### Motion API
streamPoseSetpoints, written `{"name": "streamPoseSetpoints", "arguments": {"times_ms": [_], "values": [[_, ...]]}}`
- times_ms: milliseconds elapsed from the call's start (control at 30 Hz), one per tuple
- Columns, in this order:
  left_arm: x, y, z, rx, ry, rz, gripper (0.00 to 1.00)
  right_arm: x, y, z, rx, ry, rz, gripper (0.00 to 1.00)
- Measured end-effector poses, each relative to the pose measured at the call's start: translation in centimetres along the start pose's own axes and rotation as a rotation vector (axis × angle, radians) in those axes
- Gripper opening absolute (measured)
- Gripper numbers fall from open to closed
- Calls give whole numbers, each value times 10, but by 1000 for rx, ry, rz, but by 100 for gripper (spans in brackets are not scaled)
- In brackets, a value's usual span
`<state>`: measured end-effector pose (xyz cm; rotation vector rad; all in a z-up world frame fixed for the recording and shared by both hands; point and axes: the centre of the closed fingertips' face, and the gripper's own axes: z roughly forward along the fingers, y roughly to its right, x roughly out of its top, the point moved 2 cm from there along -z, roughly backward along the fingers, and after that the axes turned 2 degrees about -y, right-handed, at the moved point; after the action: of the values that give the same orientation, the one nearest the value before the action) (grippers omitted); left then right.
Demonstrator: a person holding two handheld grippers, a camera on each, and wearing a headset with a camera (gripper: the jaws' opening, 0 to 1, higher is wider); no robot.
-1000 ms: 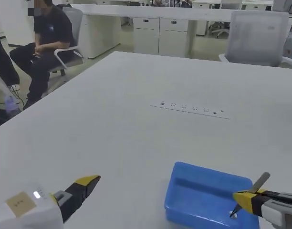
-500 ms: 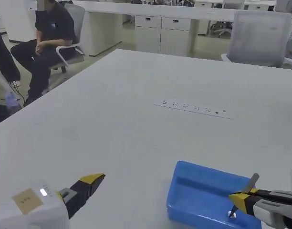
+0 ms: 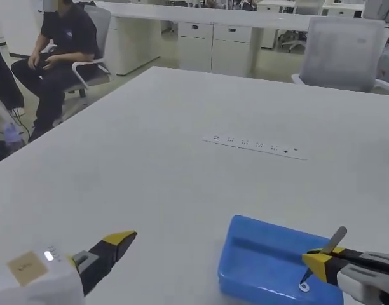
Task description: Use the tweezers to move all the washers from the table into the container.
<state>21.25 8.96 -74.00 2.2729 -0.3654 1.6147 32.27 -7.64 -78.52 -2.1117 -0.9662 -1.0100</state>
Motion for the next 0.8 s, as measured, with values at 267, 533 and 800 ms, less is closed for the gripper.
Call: {"name": "streamPoseSetpoints", "arguments": {"times_ms": [267, 533, 800], "values": [[0, 2, 0, -4, -3, 7, 91, 17, -18, -18, 54, 110, 84, 3], [-1, 2, 0, -2, -7, 12, 90, 13, -40, -23, 102, 125, 129, 3], [-1, 1, -1, 2, -9, 17, 89, -11, -59, -17, 153, 77, 161, 3]]}}
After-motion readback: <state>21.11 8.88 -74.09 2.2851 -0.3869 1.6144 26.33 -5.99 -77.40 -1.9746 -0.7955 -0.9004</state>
